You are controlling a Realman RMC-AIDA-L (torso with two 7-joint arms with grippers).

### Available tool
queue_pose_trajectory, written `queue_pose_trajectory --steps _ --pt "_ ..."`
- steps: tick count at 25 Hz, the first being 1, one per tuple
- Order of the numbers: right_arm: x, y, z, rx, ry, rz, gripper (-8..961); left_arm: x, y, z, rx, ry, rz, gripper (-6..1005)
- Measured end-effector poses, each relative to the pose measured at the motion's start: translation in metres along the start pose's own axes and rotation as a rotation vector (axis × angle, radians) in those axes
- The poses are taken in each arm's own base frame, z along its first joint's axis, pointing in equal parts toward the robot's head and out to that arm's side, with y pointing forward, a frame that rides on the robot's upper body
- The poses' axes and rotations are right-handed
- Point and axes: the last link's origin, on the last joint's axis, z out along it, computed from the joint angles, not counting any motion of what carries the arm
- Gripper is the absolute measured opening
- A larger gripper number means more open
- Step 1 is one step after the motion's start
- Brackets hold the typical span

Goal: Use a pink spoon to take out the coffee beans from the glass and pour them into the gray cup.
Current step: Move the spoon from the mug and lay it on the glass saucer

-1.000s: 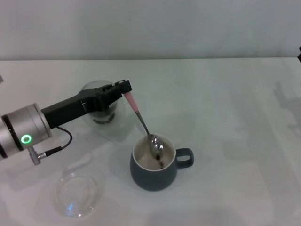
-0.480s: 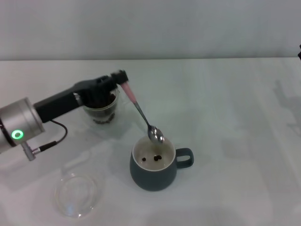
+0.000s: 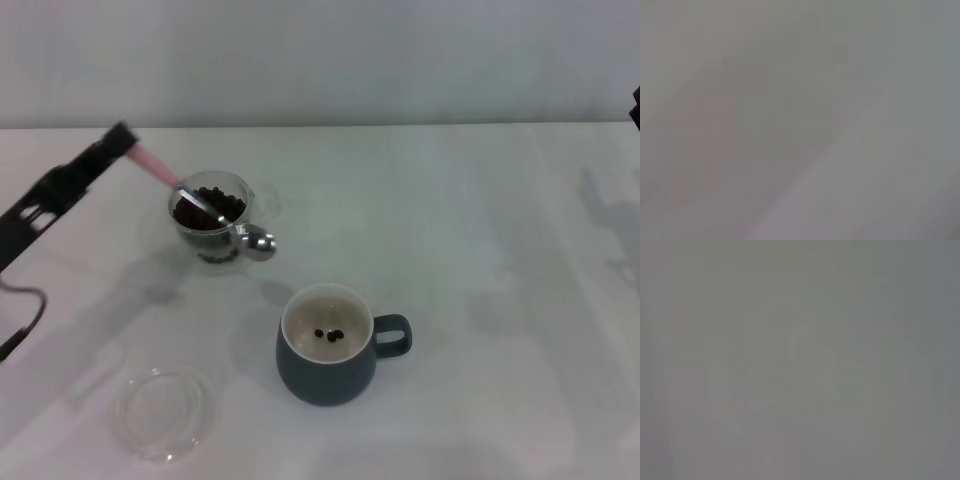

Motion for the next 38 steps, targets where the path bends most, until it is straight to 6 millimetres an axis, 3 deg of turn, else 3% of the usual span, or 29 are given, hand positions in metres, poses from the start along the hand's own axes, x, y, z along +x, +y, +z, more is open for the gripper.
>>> queue_pose_trajectory --steps 8,14,25,38 --pt "-0.001 0.000 0.001 -0.006 0.000 -0.007 820 -0.031 -0.006 -0.092 0.199 0.118 -0.112 135" --pt "-0.001 -0.002 0.001 -0.002 0.001 -0.017 820 -0.047 -0.006 -0.129 0.304 0.132 -0.158 136" --pt "0.000 -0.001 0.000 -0.002 0.004 -0.011 820 -0.065 -0.019 -0.141 0.430 0.031 -0.189 136" --pt "0.000 0.000 -0.001 -0.005 0.000 -0.005 820 -0.071 -0.028 -0.128 0.462 0.003 -0.198 136"
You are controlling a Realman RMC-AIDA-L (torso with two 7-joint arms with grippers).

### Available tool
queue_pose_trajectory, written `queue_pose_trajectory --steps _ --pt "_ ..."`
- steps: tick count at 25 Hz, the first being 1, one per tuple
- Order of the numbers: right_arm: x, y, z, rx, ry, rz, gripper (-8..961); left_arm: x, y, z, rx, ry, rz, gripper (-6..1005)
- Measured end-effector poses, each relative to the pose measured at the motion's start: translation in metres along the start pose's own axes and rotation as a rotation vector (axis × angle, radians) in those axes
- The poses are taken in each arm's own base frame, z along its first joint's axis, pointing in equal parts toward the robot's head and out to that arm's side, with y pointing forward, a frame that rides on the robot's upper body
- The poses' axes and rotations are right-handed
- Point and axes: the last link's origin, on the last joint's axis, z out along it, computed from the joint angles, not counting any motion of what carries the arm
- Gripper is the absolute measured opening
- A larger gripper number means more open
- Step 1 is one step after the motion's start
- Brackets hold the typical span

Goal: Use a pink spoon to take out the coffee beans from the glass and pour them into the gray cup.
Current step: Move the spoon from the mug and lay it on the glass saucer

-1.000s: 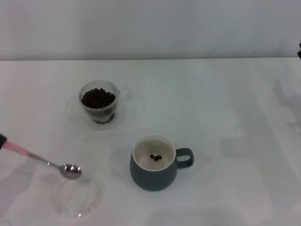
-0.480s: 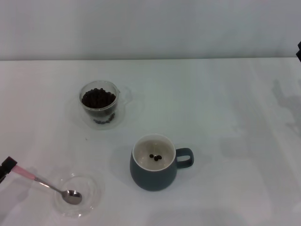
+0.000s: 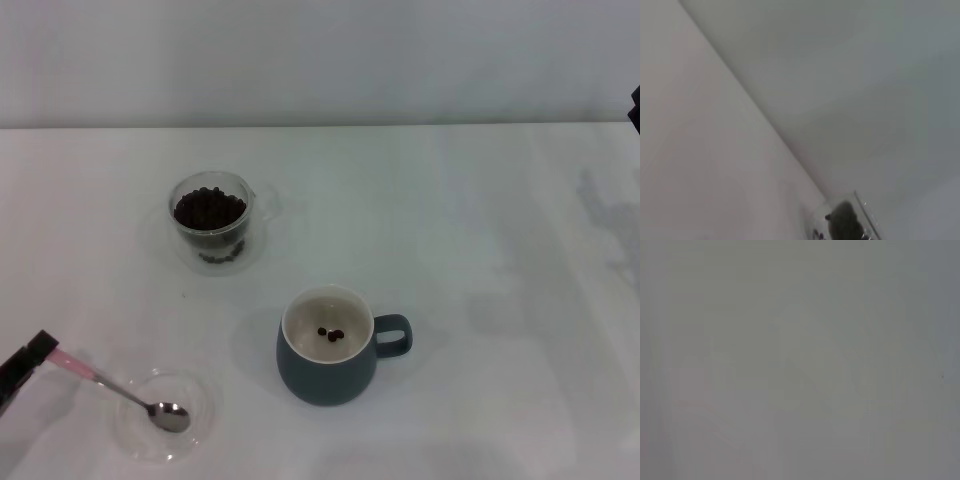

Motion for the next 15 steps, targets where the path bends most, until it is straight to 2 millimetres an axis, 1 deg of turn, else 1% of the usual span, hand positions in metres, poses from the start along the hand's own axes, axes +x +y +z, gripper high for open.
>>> queue_pose_trajectory --steps 7,15 --pt "0.001 0.000 0.000 0.002 0.004 0.000 820 -0.005 0.000 0.014 0.013 -0.038 0.000 136" --pt "0.001 -0.002 -0.002 0.007 0.008 0.000 820 -0.007 0.003 0.022 -0.002 -0.054 0.069 135"
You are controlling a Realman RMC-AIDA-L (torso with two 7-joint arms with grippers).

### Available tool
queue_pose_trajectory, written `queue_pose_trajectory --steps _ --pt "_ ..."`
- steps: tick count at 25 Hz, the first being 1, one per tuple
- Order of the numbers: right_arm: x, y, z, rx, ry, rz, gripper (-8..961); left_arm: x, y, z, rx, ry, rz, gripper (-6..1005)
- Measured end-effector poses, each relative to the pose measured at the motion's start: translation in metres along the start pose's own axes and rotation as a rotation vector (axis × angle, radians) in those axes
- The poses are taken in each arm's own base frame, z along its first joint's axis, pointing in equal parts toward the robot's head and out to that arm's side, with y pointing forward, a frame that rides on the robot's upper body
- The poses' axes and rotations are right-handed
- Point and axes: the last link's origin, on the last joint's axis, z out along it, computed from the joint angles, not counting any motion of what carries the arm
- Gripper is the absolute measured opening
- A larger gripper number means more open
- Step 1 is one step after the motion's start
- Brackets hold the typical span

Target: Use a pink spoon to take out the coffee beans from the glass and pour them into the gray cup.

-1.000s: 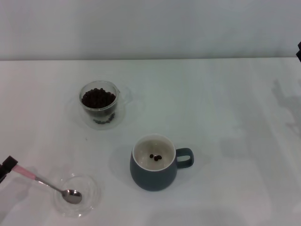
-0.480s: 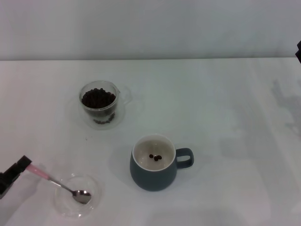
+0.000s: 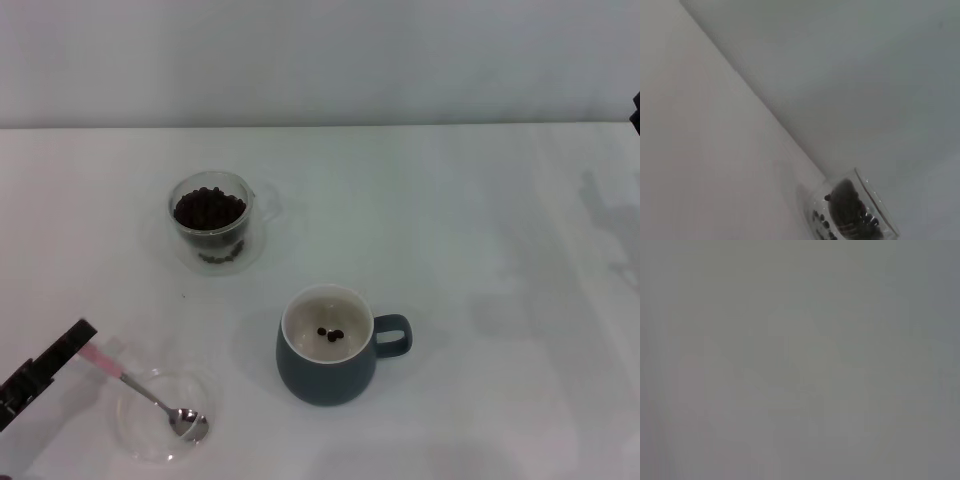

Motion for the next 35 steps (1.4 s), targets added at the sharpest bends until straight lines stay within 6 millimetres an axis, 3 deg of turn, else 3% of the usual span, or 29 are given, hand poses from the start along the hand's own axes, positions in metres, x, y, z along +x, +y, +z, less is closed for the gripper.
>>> queue_pose_trajectory --steps 13,16,20,28,35 --pt "0.002 0.002 -0.004 -0.009 0.005 0.003 820 0.019 -0.003 -0.004 0.029 0.138 0.162 726" --pt "0.002 0.002 -0.004 -0.009 0.006 0.005 820 0.024 -0.003 -0.005 0.036 0.172 0.183 795" --pt "0.004 -0.002 -0.007 -0.001 0.013 -0.002 820 0.043 0.000 -0.015 0.051 0.341 0.302 887" --pt "0.006 -0.004 -0.012 -0.003 0.027 -0.019 820 0.072 -0.012 -0.020 0.343 0.524 0.793 885" --pt "0.010 -0.004 -0.018 -0.006 0.043 -0.085 820 0.087 -0.018 -0.007 0.424 0.536 0.803 885"
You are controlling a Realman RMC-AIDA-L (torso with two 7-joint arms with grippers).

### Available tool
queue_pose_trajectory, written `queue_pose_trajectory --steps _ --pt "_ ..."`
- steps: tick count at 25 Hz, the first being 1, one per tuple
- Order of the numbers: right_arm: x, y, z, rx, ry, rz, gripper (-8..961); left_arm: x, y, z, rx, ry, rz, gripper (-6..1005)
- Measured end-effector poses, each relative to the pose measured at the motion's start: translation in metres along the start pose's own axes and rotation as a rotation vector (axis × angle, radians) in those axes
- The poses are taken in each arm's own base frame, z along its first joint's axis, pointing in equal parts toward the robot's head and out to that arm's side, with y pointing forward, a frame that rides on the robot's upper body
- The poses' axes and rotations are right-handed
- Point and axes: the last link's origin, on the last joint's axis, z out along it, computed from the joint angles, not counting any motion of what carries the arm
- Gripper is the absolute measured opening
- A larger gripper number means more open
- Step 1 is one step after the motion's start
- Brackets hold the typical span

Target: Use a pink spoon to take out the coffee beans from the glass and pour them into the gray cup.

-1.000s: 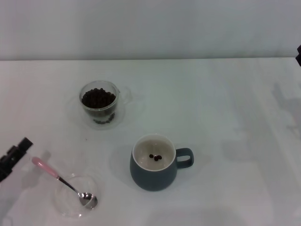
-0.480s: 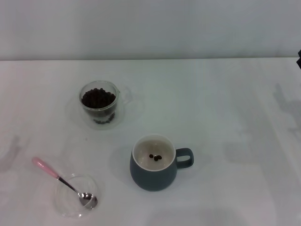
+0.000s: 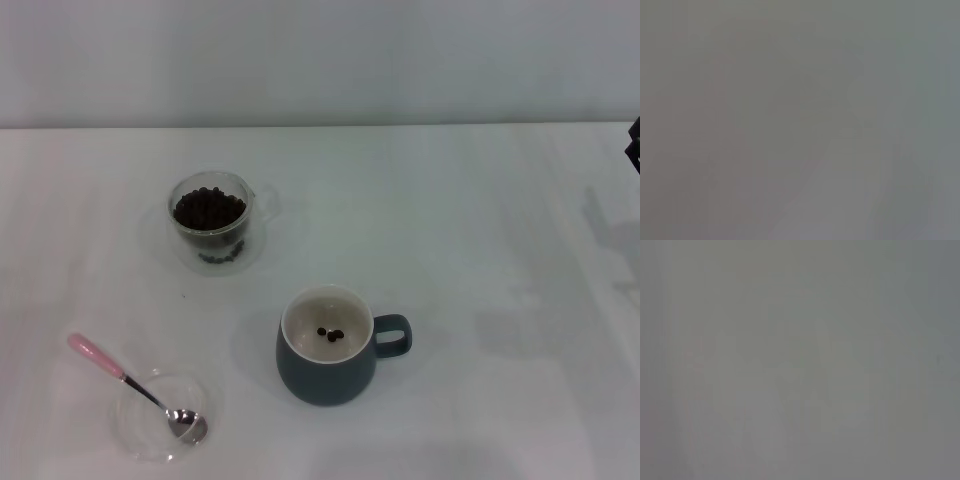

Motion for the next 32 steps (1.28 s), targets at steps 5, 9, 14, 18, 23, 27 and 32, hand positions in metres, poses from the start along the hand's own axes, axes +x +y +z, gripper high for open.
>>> queue_pose_trajectory --steps 5,9,14,18,23,27,32 --pt "0.000 -0.001 0.000 0.008 -0.003 -0.001 820 0.004 0.003 0.009 -0.004 0.017 0.030 882" --pt "-0.002 0.000 0.003 0.011 -0.011 0.003 820 0.008 0.001 0.013 0.024 0.041 0.019 883" --pt "-0.005 0.002 0.008 0.003 -0.020 0.000 820 0.009 0.002 0.014 0.028 0.048 0.020 883" --pt "-0.007 0.005 0.013 -0.003 -0.026 0.001 820 0.009 0.000 0.015 0.045 0.050 0.015 882" --pt "-0.009 0.007 0.016 -0.007 -0.031 0.003 820 0.013 -0.004 0.019 0.088 0.076 -0.004 882" --pt "-0.010 0.006 0.018 0.005 -0.035 0.010 820 0.014 -0.004 0.020 0.089 0.080 -0.006 883" --pt "-0.010 0.005 0.019 0.012 -0.037 0.012 820 0.014 -0.002 0.022 0.087 0.081 -0.008 882"
